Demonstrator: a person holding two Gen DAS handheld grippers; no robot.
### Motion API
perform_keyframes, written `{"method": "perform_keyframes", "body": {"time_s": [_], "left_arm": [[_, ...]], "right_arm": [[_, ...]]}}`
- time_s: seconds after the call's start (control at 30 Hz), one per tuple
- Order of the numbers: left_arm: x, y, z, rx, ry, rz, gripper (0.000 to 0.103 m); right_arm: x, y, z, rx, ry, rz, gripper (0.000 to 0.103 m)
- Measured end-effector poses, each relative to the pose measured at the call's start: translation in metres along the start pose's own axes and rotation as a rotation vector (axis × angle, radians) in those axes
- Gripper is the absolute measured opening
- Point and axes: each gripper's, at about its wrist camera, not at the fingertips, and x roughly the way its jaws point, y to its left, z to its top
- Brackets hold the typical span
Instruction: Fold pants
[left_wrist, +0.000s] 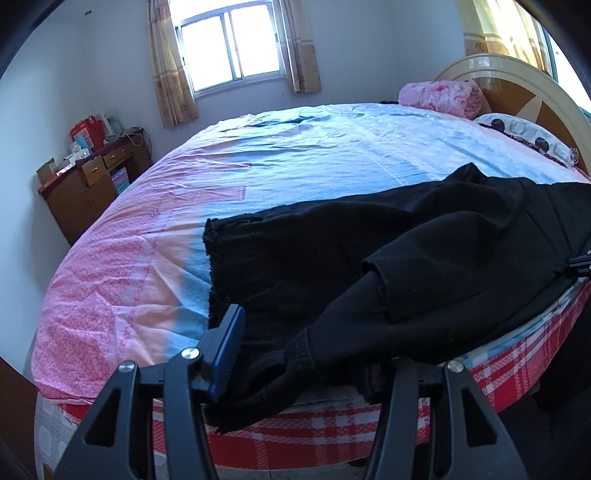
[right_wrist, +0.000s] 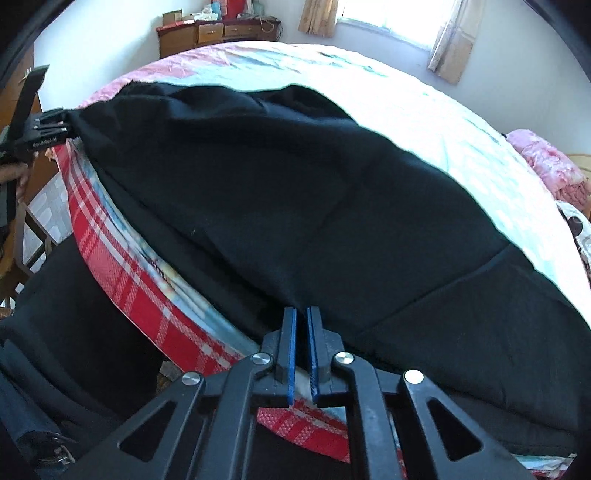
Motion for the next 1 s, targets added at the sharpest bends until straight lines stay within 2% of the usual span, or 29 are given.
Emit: {"method": "perform_keyframes", "body": {"time_s": [0.1,0.23,0.37,0.53,0.6,0.67,0.7,0.73,0.8,0.83,0.9,1.0], "left_arm": [[-0.001,-0.001,0.000,0.016,0.003,0.027,0.063],[-0.002,0.001,-0.001,0.029,0.004,0.047,0.067],[-0.004,0.007,-0.003,0.045,0.008,0.087,0.082],[-0.009,0.022,-0.010,0.060,0.012,0.109,0.090],[-0.013,0.031,-0.012,0.060,0.010,0.119,0.097],[-0.017,0.040,-0.014,0.052,0.006,0.125,0.099],[-0.018,0.043,-0.014,0.046,0.004,0.122,0.100],[-0.019,0.044,-0.015,0.047,-0.001,0.105,0.100],[-0.019,0.038,-0.017,0.086,0.005,0.061,0.101],[-0.017,0.033,-0.019,0.120,0.011,0.055,0.101],[-0.010,0.029,-0.023,0.149,0.024,0.095,0.101],[-0.003,0.038,-0.028,0.116,0.030,0.092,0.102]], "right_arm": [[-0.001,0.007,0.002,-0.023,0.006,0.005,0.002],[0.004,0.008,0.002,-0.033,0.028,0.006,0.002],[0.003,0.005,0.006,-0.022,0.037,0.026,0.002],[0.000,-0.005,0.010,0.007,0.032,0.061,0.003],[-0.007,-0.011,0.011,0.020,0.023,0.071,0.003],[-0.018,-0.017,0.014,0.028,0.006,0.083,0.005],[-0.024,-0.021,0.015,0.032,-0.006,0.084,0.016],[-0.031,-0.027,0.018,0.045,-0.026,0.087,0.039],[-0.039,-0.037,0.021,0.074,-0.065,0.103,0.069],[-0.044,-0.045,0.024,0.098,-0.100,0.131,0.069],[-0.045,-0.053,0.031,0.128,-0.110,0.155,0.069],[-0.043,-0.058,0.042,0.152,-0.116,0.146,0.069]]}}
